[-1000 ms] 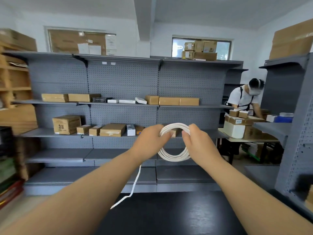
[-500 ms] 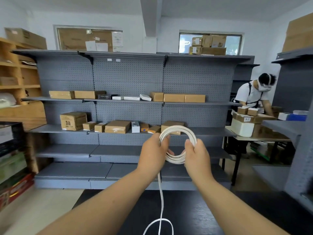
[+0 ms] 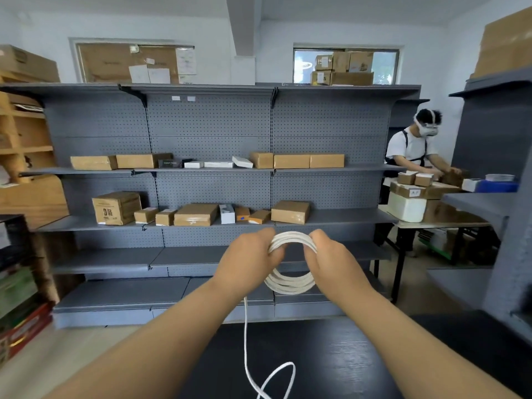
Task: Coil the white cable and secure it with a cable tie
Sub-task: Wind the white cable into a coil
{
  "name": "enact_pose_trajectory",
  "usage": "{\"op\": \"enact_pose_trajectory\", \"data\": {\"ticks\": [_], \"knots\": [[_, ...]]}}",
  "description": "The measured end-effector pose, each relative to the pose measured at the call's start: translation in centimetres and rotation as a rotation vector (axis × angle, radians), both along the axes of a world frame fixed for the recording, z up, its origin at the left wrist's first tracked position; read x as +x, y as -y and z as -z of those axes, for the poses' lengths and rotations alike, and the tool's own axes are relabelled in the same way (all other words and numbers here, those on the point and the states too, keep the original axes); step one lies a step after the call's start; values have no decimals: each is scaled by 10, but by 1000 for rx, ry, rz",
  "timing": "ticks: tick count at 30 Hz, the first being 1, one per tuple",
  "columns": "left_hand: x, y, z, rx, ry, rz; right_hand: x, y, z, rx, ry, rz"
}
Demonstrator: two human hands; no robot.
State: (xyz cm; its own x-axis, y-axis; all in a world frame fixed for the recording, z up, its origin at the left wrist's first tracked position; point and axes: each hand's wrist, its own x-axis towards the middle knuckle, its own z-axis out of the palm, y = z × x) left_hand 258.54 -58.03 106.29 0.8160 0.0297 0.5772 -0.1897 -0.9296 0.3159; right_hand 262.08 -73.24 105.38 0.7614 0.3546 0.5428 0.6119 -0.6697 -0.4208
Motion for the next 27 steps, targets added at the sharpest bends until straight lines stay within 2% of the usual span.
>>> {"op": "enact_pose_trajectory", "data": {"ticks": [4,8,10,12,15,18,21,24,27], "knots": [[2,-4,15,-358,85,-5,-6,-15,6,249,-41,30],[1,-1,22,-880,93,5,-11,-33,11,411,-63,66],[3,-4,22,-1002,3,-1,-11,-39,15,434,-77,81],[4,-7,21,-1024,-61,25,-11,-45,19,446,-106,93],[3,-15,22,-806,-54,31,-8,-49,24,440,-195,98],[4,-28,21,-381,-49,-13,-5,-45,21,296,-220,99],[5,-35,14,57,-110,-36,-8,-40,13,58,-90,118],[7,-36,6,301,-150,-18,-10,-41,8,-209,76,161],[9,-36,2,497,-156,29,-8,-46,13,-364,296,159]]}}
